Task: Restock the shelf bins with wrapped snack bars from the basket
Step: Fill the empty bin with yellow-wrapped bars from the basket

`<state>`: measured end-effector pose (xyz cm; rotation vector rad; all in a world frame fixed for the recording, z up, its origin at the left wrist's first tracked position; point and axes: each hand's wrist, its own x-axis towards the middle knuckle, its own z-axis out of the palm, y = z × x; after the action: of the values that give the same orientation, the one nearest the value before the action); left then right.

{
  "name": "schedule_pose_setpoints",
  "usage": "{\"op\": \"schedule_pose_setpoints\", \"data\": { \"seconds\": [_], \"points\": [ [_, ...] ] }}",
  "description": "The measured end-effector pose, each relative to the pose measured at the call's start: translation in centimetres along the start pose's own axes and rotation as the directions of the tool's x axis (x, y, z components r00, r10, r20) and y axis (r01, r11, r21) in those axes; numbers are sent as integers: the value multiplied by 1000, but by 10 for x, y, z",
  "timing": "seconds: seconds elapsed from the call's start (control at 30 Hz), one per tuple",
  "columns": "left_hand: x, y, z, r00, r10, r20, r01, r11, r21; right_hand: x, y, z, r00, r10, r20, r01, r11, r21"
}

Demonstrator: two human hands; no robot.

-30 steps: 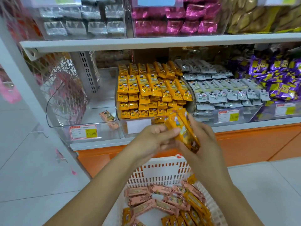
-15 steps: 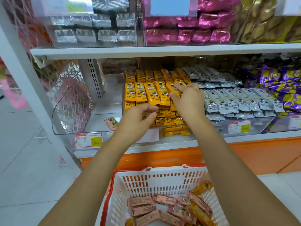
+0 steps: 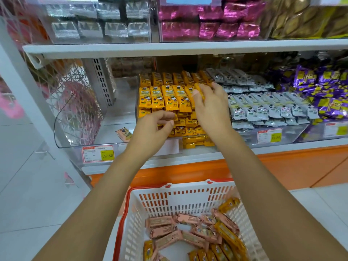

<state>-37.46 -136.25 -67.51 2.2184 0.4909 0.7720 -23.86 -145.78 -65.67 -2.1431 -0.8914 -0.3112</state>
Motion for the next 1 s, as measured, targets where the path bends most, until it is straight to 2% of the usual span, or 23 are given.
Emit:
{"op": "schedule_pose_setpoints", "data": {
  "seconds": [0.07,0.17,0.27,0.33,0.4,0.47,0.53,0.6,0.67,0.73,0.87,1.0],
  "points": [
    [-10,1,1,999,22,-38,-22,1000,-3,-18,4,-14,990,-96,-103,104,992,68],
    [-33,-6,5,998,70,3,-70,993,94,-56,18,-25,978,-186,-89,195,975,108],
    [-64,-18,11,972,31,234,-103,948,300,-104,45,-15,984,-170,53,165,981,100],
    [-87,-34,17,914,-52,402,-149,879,452,-136,71,4,960,-107,257,111,994,-3],
    [-110,-55,24,844,-150,515,-190,813,550,-167,102,27,861,67,504,25,984,-174],
    [-134,-76,29,770,-262,582,-184,782,596,-203,141,56,674,284,682,-27,932,-362],
    [-156,-93,30,673,-389,629,-183,736,651,-240,171,79,481,420,770,-58,891,-450],
    [-177,-106,28,561,-516,647,-226,656,720,-271,190,95,336,477,812,-188,879,-438],
    [-193,-113,27,476,-595,647,-289,589,754,-293,199,109,210,517,830,-157,856,-493],
    [-202,-117,29,455,-612,647,-328,561,761,-309,202,122,181,560,809,-114,829,-548],
    [-204,-120,31,458,-607,649,-330,562,759,-329,190,135,147,608,780,-11,790,-614],
    [-198,-117,30,431,-623,652,-332,563,757,-329,176,142,140,632,762,-7,770,-638]
  ]
}}
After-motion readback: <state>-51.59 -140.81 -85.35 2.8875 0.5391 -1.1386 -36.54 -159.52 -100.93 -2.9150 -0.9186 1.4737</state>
